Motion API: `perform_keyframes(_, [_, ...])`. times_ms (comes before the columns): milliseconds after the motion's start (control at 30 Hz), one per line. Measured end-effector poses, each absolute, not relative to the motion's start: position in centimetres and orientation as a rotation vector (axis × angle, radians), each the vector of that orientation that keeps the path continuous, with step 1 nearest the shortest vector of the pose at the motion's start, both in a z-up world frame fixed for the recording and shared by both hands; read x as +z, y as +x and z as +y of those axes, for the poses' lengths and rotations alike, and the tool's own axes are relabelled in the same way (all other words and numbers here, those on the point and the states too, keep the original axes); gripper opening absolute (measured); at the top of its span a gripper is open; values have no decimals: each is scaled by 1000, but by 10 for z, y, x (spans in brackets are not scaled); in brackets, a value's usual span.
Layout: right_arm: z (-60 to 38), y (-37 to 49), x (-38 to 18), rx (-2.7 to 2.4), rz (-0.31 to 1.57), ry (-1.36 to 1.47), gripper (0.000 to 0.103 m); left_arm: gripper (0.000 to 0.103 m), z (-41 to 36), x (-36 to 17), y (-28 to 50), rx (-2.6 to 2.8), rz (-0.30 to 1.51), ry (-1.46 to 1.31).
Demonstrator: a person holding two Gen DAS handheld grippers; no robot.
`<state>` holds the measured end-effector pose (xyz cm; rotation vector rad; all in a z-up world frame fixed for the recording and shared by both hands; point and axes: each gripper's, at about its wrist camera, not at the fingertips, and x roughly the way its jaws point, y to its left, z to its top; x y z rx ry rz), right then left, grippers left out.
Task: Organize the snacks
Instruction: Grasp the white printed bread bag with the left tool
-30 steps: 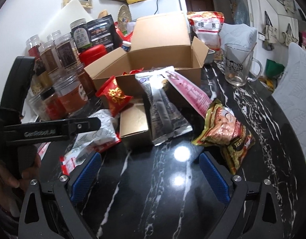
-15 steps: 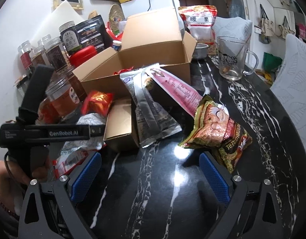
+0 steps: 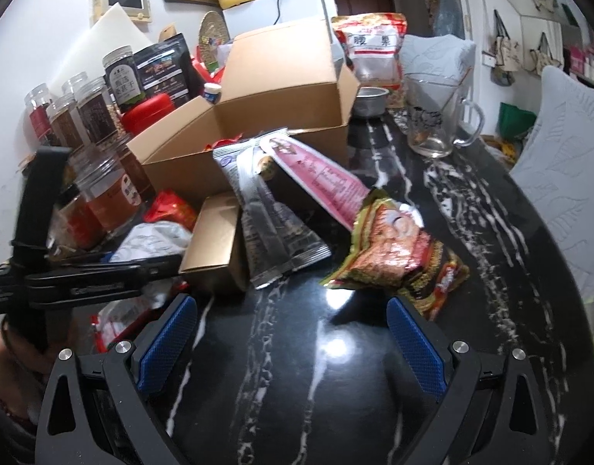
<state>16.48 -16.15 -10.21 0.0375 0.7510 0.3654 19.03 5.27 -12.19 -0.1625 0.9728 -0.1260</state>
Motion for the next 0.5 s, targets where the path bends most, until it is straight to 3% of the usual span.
perform_keyframes(500, [-134,164,-104,466,763,63,100,62,79,-110,140,-137,954,-196])
